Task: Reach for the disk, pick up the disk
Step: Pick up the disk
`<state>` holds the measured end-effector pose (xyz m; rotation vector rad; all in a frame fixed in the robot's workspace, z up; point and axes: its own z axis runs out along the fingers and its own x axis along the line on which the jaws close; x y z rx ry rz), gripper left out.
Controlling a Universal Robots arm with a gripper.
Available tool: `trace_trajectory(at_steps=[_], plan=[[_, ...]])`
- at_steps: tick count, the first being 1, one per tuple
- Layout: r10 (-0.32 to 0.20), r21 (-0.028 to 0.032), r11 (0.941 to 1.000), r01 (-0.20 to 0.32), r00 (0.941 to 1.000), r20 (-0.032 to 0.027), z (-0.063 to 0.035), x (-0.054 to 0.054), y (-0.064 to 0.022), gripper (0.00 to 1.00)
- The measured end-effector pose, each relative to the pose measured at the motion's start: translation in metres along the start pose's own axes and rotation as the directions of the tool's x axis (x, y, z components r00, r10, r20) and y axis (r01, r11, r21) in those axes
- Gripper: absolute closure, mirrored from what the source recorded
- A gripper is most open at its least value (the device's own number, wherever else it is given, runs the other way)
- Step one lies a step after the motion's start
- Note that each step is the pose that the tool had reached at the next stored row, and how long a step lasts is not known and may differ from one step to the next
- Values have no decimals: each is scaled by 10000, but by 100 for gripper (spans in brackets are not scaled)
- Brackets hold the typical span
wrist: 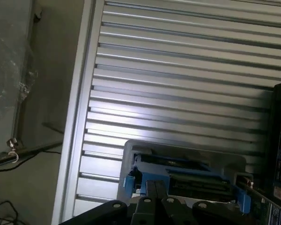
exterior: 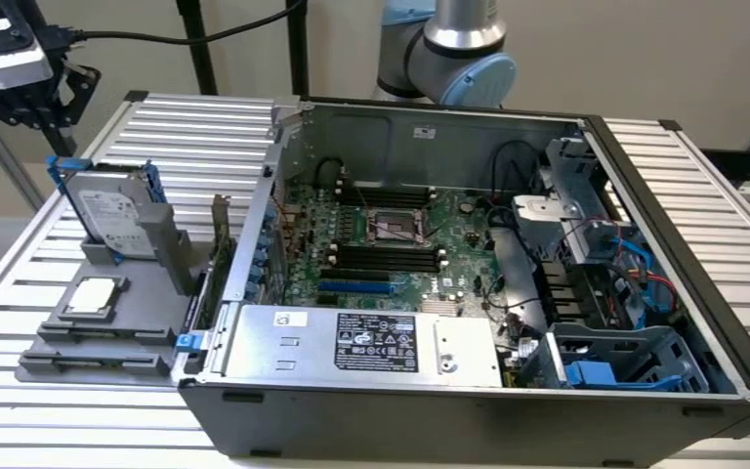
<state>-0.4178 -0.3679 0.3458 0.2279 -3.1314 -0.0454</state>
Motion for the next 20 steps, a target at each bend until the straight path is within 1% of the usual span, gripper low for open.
trace_trajectory(at_steps=[3,5,7,10,12,14,18,20], plan=[[-551,0,9985,551,9985,-17,-2,0,0,89],[-915,-1,9958,915,9958,-28,-4,0,0,89],[-1272,-3,9919,1272,9919,-38,-6,-1,0,89],[-1816,-6,9834,1816,9834,-52,-11,-1,0,89],[-2163,-8,9763,2163,9763,-63,-15,0,0,89],[-2517,-10,9678,2517,9678,-73,-18,-1,0,89],[-3217,-17,9468,3217,9468,-93,-25,-1,0,89],[-3561,-21,9344,3561,9344,-103,-29,-1,0,89]])
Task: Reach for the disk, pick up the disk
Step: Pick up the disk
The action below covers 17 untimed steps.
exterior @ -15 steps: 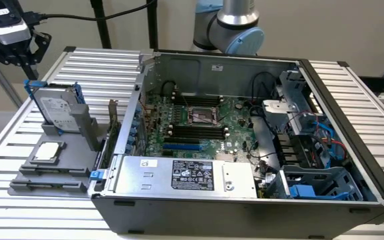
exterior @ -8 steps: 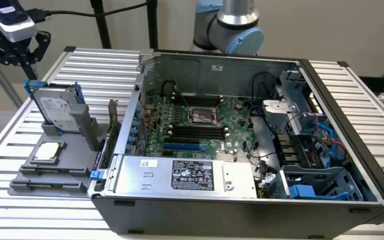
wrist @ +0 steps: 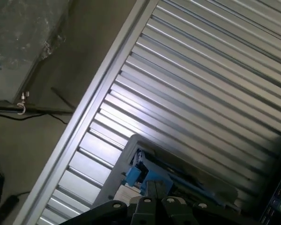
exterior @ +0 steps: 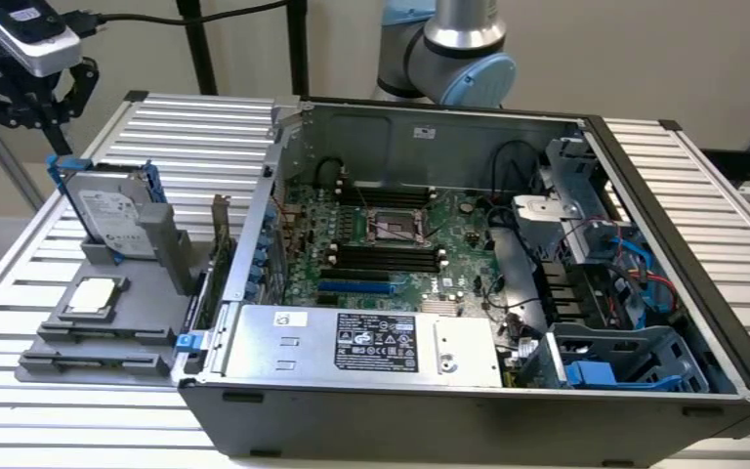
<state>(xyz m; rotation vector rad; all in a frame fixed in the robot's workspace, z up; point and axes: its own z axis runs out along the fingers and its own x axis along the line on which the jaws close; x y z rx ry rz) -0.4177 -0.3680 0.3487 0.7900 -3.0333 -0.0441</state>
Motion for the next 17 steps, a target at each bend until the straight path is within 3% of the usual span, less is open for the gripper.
trace_trajectory(at_steps=[4,8,13,17], plan=[[-730,2,9973,730,9973,-16,-5,0,0,89],[-1454,6,9894,1454,9894,-30,-9,0,0,89],[-2314,5,9728,2315,9728,-49,-10,0,0,89],[-2942,1,9558,2942,9557,-65,-10,0,0,89]])
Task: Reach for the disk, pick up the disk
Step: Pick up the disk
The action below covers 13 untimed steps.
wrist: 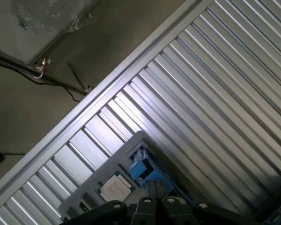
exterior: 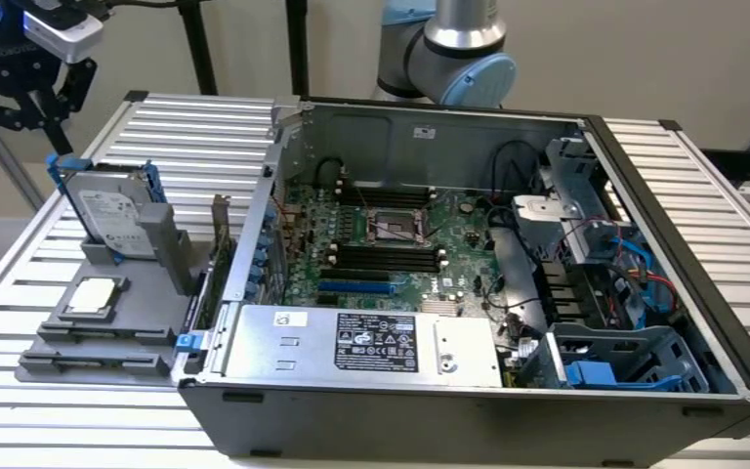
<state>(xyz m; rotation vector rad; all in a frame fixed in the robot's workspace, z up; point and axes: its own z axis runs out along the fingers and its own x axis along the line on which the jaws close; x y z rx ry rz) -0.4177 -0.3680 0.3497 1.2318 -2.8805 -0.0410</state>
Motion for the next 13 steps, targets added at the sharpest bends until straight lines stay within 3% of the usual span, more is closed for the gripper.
trace_trajectory(at_steps=[6,13], plan=[[-936,-3,9956,936,9956,-26,0,-1,-1,89],[-1887,-9,9820,1887,9820,-51,0,-9,-9,89]])
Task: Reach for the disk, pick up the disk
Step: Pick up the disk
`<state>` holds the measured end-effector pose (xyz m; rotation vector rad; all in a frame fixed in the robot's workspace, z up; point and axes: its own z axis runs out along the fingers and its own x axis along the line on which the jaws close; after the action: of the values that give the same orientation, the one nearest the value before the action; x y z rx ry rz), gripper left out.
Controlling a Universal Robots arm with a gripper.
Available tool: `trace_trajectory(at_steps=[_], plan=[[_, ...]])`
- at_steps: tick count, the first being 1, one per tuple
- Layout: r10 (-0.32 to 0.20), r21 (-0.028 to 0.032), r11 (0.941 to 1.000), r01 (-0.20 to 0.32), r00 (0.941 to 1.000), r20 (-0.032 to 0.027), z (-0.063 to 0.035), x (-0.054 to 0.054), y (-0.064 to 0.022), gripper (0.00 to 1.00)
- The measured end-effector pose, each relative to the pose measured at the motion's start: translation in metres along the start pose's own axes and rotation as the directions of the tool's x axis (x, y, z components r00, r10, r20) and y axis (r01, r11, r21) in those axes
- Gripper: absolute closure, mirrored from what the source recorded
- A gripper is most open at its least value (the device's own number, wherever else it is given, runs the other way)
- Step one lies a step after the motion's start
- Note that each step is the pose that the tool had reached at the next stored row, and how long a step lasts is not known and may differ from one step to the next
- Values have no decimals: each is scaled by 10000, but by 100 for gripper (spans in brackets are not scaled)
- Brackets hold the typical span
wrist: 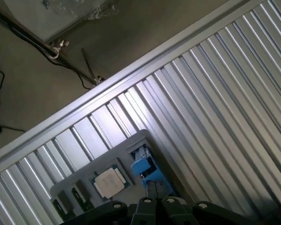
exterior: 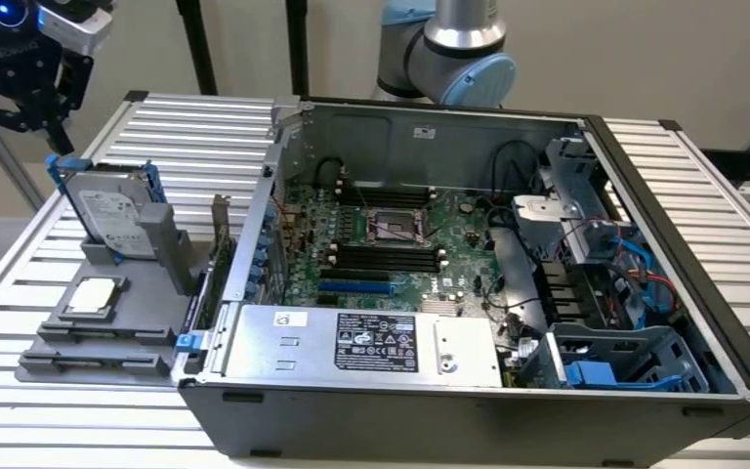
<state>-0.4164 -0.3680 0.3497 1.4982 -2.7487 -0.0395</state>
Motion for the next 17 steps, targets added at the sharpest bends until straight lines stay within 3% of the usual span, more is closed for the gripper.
trace_trajectory(at_steps=[5,10,14,17], plan=[[-699,-2,9976,699,9976,-19,0,-5,-7,89],[-1351,-6,9908,1351,9908,-37,-1,-11,-17,89],[-1905,-10,9817,1905,9817,-51,-1,-14,-23,89],[-2408,-14,9706,2408,9706,-65,-1,-15,-24,89]])
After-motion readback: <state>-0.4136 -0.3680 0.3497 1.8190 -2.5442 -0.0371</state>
